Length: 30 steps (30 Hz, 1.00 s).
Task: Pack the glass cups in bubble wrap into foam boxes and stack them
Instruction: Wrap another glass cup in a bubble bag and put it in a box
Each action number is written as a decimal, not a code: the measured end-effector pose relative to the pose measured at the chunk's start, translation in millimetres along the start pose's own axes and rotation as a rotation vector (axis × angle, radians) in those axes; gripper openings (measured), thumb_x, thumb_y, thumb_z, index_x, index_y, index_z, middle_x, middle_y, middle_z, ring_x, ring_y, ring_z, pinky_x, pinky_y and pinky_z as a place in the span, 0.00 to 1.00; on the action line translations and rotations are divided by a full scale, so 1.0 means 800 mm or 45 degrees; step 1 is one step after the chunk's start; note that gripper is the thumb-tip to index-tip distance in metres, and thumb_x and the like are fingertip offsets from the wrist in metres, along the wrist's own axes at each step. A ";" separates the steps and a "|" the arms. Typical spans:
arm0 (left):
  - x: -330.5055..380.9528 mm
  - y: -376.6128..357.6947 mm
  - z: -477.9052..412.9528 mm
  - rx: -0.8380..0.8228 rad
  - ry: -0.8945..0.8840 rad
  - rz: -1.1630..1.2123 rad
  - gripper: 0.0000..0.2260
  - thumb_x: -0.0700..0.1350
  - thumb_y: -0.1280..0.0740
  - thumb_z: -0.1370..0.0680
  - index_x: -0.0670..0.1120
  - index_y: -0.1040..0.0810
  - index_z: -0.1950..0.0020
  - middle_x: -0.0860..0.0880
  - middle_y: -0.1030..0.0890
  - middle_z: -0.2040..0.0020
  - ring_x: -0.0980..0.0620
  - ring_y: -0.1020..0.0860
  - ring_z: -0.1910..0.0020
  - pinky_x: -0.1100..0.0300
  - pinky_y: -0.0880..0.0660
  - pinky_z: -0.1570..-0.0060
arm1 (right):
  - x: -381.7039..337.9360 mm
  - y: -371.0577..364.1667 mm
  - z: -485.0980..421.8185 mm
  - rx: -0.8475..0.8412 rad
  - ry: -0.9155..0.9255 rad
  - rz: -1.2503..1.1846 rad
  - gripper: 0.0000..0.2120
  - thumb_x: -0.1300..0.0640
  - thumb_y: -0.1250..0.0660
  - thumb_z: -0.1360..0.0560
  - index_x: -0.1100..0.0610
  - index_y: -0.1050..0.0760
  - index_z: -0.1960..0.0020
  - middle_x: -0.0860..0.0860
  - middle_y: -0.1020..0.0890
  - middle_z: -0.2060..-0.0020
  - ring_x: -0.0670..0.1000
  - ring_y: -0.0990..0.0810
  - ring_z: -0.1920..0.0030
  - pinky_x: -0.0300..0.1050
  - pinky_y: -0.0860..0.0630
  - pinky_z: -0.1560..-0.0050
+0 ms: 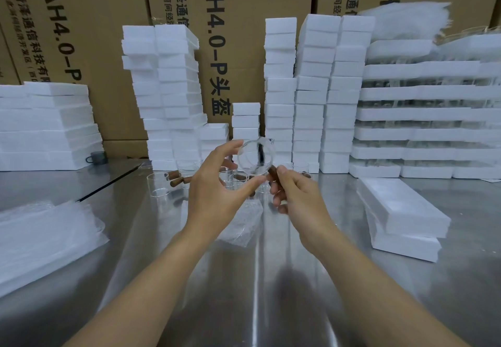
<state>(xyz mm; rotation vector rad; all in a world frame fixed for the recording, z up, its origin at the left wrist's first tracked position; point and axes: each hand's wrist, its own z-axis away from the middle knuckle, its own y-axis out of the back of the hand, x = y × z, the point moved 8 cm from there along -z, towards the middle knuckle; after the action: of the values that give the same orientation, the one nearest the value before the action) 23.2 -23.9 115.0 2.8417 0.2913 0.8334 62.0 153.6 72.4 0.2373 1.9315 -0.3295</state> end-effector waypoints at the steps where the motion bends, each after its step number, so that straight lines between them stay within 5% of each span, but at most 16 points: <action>1: 0.000 0.000 0.001 -0.009 0.026 0.023 0.34 0.66 0.21 0.31 0.67 0.27 0.27 0.65 0.20 0.37 0.58 0.19 0.41 0.69 0.27 0.53 | -0.010 0.003 0.001 0.026 0.090 0.083 0.16 0.48 0.37 0.14 0.56 0.16 0.49 0.46 0.21 0.66 0.45 0.26 0.68 0.38 0.29 0.63; 4: 0.000 -0.002 0.003 -0.009 0.071 0.027 0.35 0.66 0.19 0.31 0.72 0.28 0.27 0.66 0.19 0.38 0.62 0.19 0.43 0.60 0.23 0.51 | -0.033 0.007 0.006 0.083 0.304 0.184 0.10 0.50 0.33 0.16 0.53 0.17 0.51 0.49 0.18 0.65 0.46 0.23 0.65 0.42 0.24 0.61; 8: -0.010 -0.008 0.007 0.029 0.254 0.284 0.29 0.57 0.16 0.29 0.66 0.22 0.30 0.59 0.15 0.41 0.57 0.15 0.45 0.66 0.23 0.53 | -0.039 0.006 0.013 0.102 0.370 0.212 0.06 0.50 0.29 0.19 0.48 0.18 0.44 0.45 0.14 0.52 0.52 0.16 0.52 0.52 0.18 0.46; 12: -0.025 -0.038 0.021 -0.044 0.597 0.710 0.30 0.51 0.14 0.32 0.57 0.20 0.33 0.49 0.11 0.45 0.51 0.12 0.47 0.62 0.17 0.52 | -0.037 0.002 0.015 0.072 0.377 0.283 0.17 0.51 0.30 0.18 0.44 0.25 0.31 0.35 0.18 0.42 0.44 0.18 0.47 0.46 0.19 0.47; 16: -0.034 -0.064 0.038 -0.076 0.900 1.024 0.30 0.49 0.17 0.31 0.46 0.21 0.32 0.42 0.14 0.37 0.42 0.12 0.43 0.48 0.17 0.41 | -0.037 0.007 0.013 0.077 0.415 0.379 0.22 0.55 0.31 0.19 0.43 0.28 0.27 0.38 0.22 0.36 0.43 0.20 0.43 0.42 0.22 0.46; 20: -0.025 -0.078 0.044 -0.123 1.058 1.344 0.21 0.48 0.22 0.24 0.40 0.19 0.35 0.41 0.13 0.43 0.39 0.13 0.41 0.51 0.15 0.44 | -0.033 0.005 0.013 0.037 0.438 0.457 0.29 0.54 0.26 0.23 0.41 0.30 0.25 0.36 0.25 0.35 0.42 0.23 0.38 0.40 0.20 0.45; 30: -0.028 -0.095 0.065 -0.183 1.399 1.489 0.22 0.58 0.33 0.18 0.40 0.17 0.37 0.38 0.14 0.37 0.40 0.13 0.41 0.48 0.16 0.44 | -0.038 0.012 0.007 0.096 0.544 0.533 0.28 0.50 0.21 0.27 0.40 0.26 0.31 0.35 0.24 0.38 0.40 0.23 0.38 0.28 0.28 0.45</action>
<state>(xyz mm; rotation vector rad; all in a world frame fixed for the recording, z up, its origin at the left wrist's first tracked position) 22.5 39.3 43.7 1.8746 -1.3467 2.3483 81.3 160.4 97.5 0.8017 2.2209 -0.0726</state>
